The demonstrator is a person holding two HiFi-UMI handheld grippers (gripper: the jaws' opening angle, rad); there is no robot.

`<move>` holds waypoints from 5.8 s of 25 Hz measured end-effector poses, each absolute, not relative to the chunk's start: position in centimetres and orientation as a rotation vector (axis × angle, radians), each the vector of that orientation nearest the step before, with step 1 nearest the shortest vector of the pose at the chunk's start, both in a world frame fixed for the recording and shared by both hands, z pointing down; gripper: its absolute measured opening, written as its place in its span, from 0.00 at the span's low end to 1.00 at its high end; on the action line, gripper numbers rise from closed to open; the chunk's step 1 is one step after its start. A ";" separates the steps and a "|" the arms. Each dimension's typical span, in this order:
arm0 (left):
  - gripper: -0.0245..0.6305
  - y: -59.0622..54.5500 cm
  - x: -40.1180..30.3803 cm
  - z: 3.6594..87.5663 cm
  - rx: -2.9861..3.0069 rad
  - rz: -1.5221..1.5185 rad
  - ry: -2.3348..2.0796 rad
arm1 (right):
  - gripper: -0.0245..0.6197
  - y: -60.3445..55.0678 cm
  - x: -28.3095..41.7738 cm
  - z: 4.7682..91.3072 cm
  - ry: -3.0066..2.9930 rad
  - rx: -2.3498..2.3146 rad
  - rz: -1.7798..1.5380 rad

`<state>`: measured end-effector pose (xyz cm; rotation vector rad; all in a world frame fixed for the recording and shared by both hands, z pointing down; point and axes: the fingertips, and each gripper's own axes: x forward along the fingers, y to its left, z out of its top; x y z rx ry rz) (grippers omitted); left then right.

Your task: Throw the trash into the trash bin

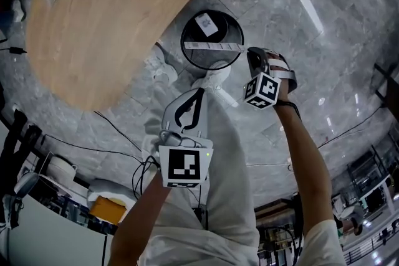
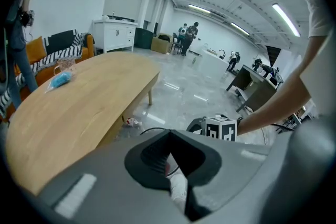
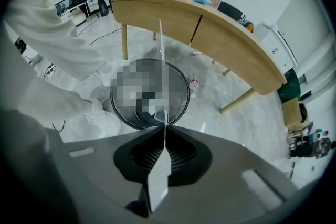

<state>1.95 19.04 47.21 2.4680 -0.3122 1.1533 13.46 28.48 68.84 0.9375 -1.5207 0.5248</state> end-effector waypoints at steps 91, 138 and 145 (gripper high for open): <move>0.04 -6.5 -16.3 42.5 2.256 0.891 -0.780 | 0.37 -21.4 -6.2 53.5 -1.871 0.938 -0.018; 0.04 1.9 -9.5 41.7 2.384 0.952 -0.617 | 0.10 -8.6 4.2 51.7 -1.780 1.212 0.227; 0.04 5.0 -7.1 41.8 2.421 1.002 -0.533 | 0.10 -3.7 6.9 51.4 -1.753 1.287 0.308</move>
